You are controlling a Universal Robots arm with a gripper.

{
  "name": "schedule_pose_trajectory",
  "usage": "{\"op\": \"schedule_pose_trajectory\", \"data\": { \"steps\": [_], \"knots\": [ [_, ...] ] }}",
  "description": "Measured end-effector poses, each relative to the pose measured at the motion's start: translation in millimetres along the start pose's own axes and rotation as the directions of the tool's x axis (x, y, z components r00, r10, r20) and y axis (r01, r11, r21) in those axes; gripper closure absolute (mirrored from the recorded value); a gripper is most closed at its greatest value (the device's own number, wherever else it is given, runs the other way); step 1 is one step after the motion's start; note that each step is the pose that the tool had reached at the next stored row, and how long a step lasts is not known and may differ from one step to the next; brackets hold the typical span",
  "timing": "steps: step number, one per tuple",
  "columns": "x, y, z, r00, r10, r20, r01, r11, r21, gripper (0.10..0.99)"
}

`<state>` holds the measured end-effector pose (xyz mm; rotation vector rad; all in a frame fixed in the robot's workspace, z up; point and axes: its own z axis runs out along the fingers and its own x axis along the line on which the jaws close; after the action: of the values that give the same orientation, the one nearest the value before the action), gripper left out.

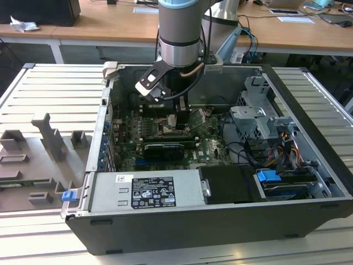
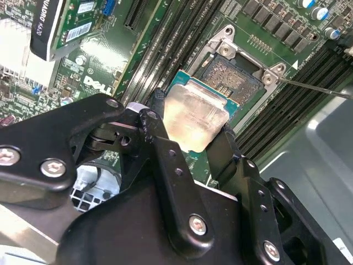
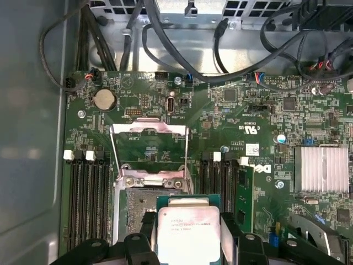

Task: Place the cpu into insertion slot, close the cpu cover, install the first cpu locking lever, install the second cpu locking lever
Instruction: 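Place the cpu into insertion slot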

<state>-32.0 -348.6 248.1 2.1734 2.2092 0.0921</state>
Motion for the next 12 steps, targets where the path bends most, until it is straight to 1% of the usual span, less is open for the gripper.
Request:
{"op": "schedule_pose_trajectory", "data": {
  "steps": [2, 6, 8, 12],
  "knots": [
    [0.9, 0.4, 0.8, 1.0, -0.005, -0.0004, 0.005, 1.0, 0.0, 0.541],
    [7.5, 2.2, 2.5, 0.9999, -0.016, -0.0011, 0.016, 0.9999, 0.0, 0.541],
    [11.0, 2.2, 4.1, 0.9999, -0.017, -0.0012, 0.017, 0.9999, 0.0, 0.541],
    [14.9, 1.9, 8.5, 0.9999, -0.012, -0.0011, 0.012, 0.9999, 0.001, 0.541]
  ]
}}
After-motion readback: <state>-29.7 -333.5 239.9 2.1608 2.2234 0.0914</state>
